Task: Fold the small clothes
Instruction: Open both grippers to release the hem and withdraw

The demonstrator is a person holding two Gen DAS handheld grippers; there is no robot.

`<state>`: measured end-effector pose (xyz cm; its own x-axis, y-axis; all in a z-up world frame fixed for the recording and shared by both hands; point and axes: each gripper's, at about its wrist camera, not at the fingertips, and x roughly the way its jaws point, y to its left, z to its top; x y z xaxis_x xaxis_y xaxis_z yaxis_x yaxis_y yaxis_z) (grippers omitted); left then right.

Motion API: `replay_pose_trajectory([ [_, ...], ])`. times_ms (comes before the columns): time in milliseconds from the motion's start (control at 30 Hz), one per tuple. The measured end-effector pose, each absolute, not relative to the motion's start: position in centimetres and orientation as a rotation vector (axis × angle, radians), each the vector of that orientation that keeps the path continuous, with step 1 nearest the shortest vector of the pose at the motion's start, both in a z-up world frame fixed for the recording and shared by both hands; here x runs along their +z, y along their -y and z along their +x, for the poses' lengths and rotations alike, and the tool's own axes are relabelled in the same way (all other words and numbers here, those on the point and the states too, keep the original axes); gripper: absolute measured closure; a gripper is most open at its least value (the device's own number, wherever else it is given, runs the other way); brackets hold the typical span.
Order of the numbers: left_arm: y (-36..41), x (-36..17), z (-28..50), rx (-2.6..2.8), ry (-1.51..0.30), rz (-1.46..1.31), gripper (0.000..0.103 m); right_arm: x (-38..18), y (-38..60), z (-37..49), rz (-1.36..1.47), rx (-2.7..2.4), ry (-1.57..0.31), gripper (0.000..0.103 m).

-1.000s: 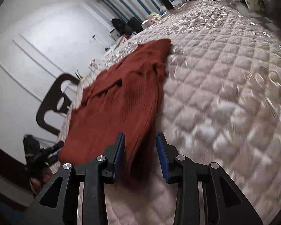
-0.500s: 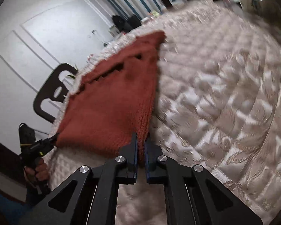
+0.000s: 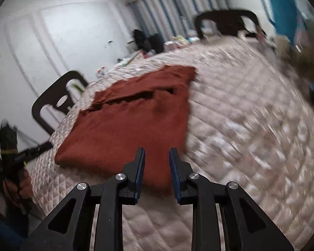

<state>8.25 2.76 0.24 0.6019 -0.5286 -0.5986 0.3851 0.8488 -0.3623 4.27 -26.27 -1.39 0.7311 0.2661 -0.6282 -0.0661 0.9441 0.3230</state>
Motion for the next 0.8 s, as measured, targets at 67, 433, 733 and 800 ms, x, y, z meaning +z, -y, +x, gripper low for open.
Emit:
replay_pose_trajectory([
  [67, 0.0, 0.1, 8.6, -0.591, -0.773, -0.151, 0.074, -1.4, 24.2, 5.4, 0.242, 0.213, -0.738, 0.079],
  [433, 4.8, -2.2, 7.4, -0.619, -0.835, 0.033, 0.07, -3.7, 18.7, 7.0, 0.018, 0.295, -0.833, 0.079],
  [733, 5.0, -2.5, 7.2, -0.545, -0.84, 0.081, 0.066, -4.8, 19.9, 7.0, 0.081, 0.281, -0.86, 0.079],
  [800, 4.8, -2.0, 7.0, -0.531, -0.823, 0.082, 0.066, -4.2, 20.3, 6.5, 0.075, 0.262, -0.835, 0.079],
])
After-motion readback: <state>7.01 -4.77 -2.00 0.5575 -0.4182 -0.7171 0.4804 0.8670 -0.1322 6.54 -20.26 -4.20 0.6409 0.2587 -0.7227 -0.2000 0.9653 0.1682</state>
